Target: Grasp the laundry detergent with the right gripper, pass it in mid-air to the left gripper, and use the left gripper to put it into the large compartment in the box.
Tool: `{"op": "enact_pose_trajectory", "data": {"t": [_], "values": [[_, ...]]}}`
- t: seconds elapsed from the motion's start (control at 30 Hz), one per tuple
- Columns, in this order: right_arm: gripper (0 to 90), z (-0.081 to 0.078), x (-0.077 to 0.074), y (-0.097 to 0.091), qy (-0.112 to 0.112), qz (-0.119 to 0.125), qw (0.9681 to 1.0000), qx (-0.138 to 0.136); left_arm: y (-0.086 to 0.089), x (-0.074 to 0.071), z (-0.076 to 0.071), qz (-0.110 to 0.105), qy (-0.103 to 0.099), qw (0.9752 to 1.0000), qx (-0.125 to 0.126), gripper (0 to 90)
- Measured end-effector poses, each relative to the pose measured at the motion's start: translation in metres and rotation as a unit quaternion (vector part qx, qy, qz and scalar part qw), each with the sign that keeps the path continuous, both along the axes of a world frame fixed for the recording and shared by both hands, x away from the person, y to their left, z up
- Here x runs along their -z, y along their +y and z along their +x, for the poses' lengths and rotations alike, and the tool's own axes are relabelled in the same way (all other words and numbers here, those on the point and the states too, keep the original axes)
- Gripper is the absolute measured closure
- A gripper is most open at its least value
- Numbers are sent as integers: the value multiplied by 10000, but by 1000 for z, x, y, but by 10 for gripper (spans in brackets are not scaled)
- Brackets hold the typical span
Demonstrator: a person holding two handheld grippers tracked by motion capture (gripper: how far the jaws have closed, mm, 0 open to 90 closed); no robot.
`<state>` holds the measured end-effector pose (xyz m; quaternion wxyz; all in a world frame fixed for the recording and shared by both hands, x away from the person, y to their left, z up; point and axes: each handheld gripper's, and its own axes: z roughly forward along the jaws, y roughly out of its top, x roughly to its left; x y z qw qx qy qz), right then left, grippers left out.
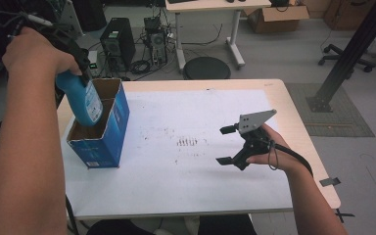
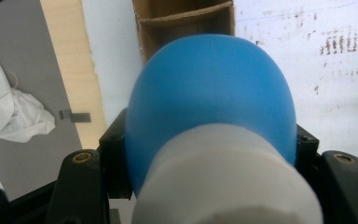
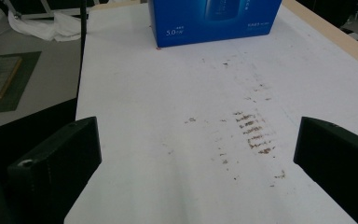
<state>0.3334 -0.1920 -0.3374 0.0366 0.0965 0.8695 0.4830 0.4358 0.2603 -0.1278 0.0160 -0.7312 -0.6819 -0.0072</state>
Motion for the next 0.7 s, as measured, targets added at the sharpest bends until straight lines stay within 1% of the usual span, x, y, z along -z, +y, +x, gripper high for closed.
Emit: {"op": "enact_pose_trajectory", "data": {"t": [0.07,0.13,0.23,0.27,0.33,0.4,0.43,0.5,0.57,0.7], "values": [[7,-1,0,1,-28,-25,10000,1,-1,5,1,23,1,10000,5,380],[7,-1,1,0,-29,-33,10000,-5,0,11,2,13,90,10000,20,380],[7,-2,2,0,-6,-46,10000,3,0,20,4,-19,59,10000,2,379],[7,-2,3,0,-12,-39,10000,3,0,22,5,-20,131,9999,29,379],[7,-2,3,-1,-6,-42,10000,-1,0,28,6,-32,152,9999,9,379],[7,-3,3,-1,-3,-41,10000,7,0,32,6,-25,146,9999,18,379],[7,-3,3,0,2,-40,10000,-5,0,34,7,-25,182,9998,26,379],[7,-3,4,0,15,-57,10000,-5,1,37,7,-41,193,9998,19,379],[7,-3,4,1,23,-61,10000,-10,2,42,8,-55,173,9998,5,379],[7,-2,5,2,25,-51,10000,-22,4,49,9,-11,223,9998,5,379]]}}
